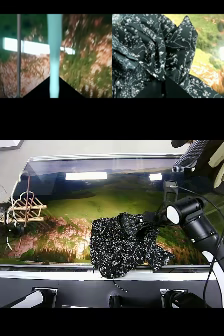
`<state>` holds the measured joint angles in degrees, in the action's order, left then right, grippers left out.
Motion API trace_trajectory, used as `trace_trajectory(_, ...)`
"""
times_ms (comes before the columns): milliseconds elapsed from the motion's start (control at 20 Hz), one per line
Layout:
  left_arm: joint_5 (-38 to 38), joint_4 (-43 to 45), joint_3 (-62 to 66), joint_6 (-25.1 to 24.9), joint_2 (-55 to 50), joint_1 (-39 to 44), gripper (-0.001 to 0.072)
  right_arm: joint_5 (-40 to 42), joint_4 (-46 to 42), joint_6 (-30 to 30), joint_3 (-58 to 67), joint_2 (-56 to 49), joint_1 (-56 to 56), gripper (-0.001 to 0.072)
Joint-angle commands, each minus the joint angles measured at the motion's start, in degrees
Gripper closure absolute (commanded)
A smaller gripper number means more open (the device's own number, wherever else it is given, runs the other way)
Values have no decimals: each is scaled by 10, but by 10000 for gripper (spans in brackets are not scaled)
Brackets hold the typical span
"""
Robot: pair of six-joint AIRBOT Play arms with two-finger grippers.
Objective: Fold the clothes and pants, and hang the long-sleeved shirts on hangers.
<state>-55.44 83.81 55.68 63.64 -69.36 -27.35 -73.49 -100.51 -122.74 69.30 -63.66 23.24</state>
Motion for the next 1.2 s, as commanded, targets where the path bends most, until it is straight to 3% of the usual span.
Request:
trace_trajectory(0, -4, -3, 50, 48, 24, 49, 687, 0, 0, 0, 0, 0, 0, 677)
trace_trajectory(200, -42, -5, 93, 89, 42, 133, 687, 0, -1, 0, 0, 0, 0, 677)
trace_trajectory(400, -108, -13, 103, 88, 56, 239, 687, -1, -6, 0, 0, 0, 0, 677)
trace_trajectory(800, -216, -13, 103, 23, 60, 479, 688, -19, -46, 7, 0, 0, 0, 678)
trace_trajectory(1000, -257, 31, 97, -33, 60, 539, 689, -30, -58, 6, 0, 0, 0, 678)
trace_trajectory(1150, -264, 56, 80, -41, 70, 543, 690, -30, -60, 4, 0, 0, 0, 678)
